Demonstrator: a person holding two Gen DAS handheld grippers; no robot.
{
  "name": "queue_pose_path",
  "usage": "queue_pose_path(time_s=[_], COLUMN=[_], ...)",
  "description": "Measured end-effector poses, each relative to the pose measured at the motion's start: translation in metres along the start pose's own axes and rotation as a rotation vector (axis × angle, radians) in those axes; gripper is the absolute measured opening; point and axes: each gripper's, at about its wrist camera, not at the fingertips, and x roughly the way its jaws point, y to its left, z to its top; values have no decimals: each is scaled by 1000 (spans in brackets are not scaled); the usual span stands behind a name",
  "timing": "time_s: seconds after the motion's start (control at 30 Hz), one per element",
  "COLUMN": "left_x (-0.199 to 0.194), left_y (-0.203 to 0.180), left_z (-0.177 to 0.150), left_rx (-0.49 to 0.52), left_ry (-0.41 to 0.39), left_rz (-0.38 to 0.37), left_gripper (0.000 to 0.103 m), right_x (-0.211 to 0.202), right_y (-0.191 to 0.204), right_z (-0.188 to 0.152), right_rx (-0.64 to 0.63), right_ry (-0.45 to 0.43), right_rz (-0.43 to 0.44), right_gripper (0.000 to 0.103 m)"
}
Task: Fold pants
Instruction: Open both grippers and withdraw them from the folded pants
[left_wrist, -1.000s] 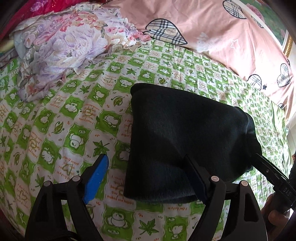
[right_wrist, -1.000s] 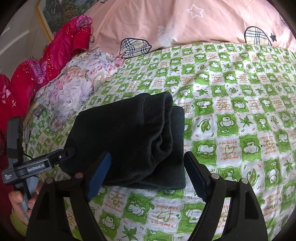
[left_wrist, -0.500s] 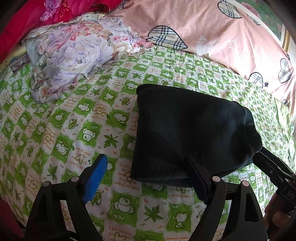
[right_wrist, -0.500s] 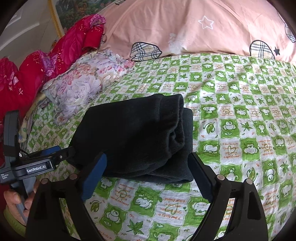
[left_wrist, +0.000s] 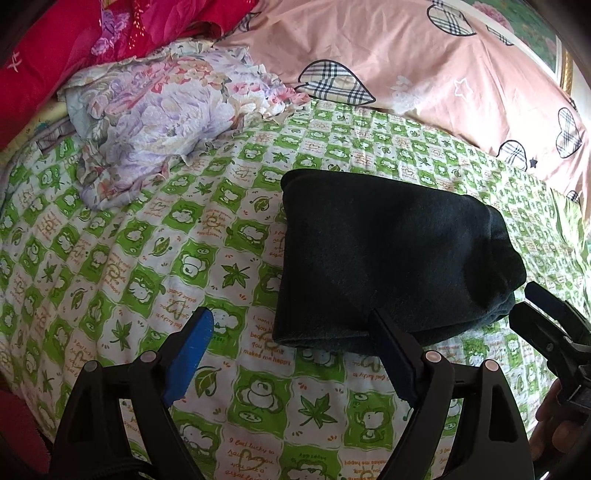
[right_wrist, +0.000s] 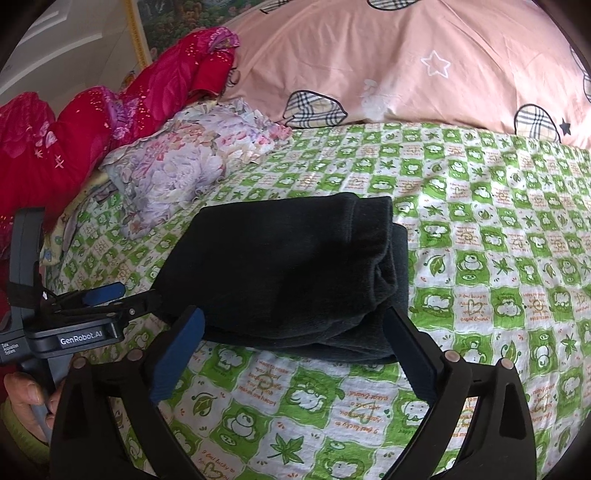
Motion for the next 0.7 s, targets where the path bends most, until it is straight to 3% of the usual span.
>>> queue_pose_path(time_s=[0.7], left_x=[-13], left_y=[1], left_z=[-18], left_rx=[41], left_ry=[-67], left_rz=[51], left_gripper=[88], right_x=[-3], right_y=[7], right_z=[-8], right_rx=[-44], right_ry=[-29], right_rz=[-30], right_gripper=[102])
